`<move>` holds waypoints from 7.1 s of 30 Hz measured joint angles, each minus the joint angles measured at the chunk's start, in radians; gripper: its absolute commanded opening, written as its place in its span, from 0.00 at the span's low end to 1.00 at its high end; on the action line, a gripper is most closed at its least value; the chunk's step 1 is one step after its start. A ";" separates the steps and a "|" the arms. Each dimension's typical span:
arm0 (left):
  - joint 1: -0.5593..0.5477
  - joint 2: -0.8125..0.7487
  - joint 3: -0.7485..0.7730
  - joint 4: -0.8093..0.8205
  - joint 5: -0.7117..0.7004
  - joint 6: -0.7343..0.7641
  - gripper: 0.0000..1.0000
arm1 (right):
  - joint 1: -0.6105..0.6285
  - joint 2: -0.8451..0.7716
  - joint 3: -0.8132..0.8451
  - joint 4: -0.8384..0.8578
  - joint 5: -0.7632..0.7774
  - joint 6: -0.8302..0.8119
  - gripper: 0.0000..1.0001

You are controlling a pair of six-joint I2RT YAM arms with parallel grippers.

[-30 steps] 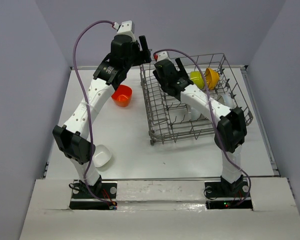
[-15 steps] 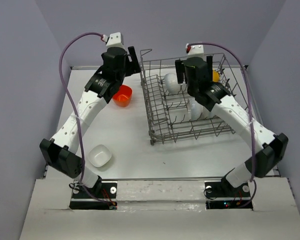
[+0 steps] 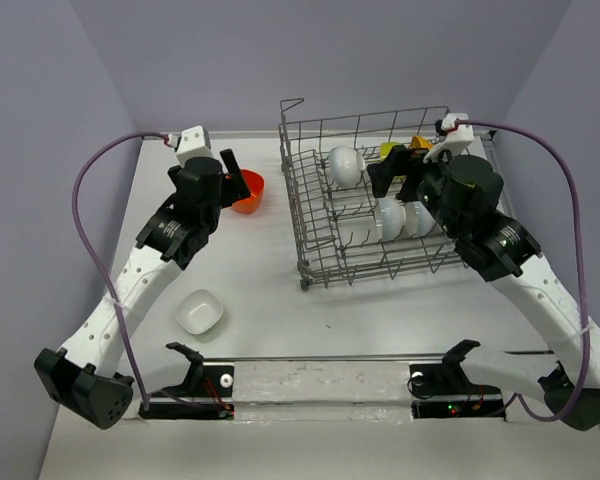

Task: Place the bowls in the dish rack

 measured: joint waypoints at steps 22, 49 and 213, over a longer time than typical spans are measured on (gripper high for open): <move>0.000 -0.359 -0.392 -0.131 0.042 -0.270 0.83 | 0.218 0.198 -0.014 -0.017 -0.487 0.106 0.97; 0.000 -0.572 0.181 -0.380 -0.228 -0.235 0.84 | 0.694 0.970 0.387 -0.010 -0.145 0.075 0.82; 0.000 -0.176 0.103 -0.279 0.388 0.247 0.00 | 0.499 0.483 0.473 -0.033 0.125 -0.399 0.43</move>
